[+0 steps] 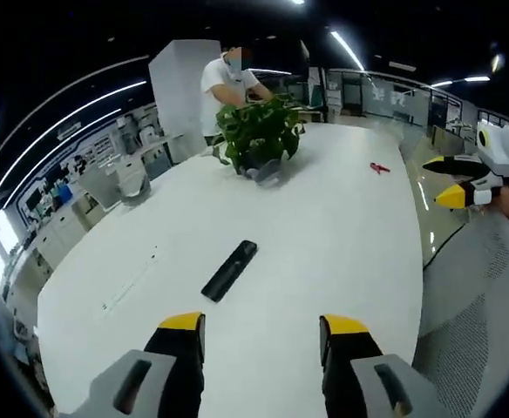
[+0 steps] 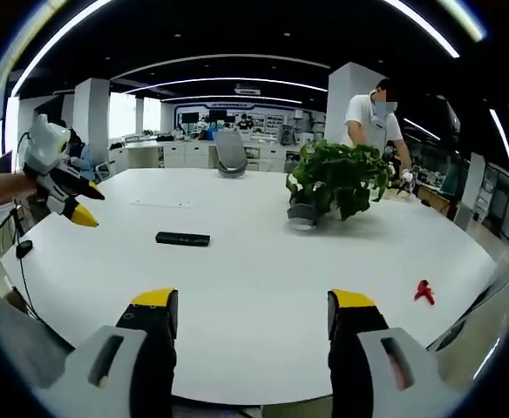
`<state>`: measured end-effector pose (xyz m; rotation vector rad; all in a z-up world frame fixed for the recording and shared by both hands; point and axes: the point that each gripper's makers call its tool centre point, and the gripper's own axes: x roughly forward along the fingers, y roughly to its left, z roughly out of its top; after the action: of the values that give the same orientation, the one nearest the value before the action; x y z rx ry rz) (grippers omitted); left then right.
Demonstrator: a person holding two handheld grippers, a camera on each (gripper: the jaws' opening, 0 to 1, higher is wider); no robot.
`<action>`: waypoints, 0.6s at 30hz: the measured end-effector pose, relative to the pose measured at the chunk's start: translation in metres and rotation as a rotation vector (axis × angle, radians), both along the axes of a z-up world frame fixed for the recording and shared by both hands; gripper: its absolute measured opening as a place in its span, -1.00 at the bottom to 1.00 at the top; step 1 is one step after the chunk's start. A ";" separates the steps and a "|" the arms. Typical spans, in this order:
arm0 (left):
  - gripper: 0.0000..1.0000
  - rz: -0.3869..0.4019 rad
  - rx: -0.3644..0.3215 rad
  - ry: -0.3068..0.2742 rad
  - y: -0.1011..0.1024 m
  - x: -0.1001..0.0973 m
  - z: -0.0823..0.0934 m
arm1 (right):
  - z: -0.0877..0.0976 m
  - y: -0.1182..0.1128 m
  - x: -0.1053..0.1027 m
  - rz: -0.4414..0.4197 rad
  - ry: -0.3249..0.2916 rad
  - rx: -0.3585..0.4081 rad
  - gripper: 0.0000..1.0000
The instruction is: Press the specified remote control buttons in sequence, fully releasing each button before pressing the next.
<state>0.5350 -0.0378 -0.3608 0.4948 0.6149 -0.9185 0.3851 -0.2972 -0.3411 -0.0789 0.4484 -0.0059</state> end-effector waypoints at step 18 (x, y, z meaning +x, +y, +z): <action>-0.08 -0.162 0.182 0.022 -0.030 0.076 -0.027 | -0.006 -0.004 -0.001 -0.014 0.037 -0.010 0.32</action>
<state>0.6110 -0.0681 -0.3881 0.7064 0.6899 -1.0272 0.3844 -0.3010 -0.3476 -0.0861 0.4856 -0.0207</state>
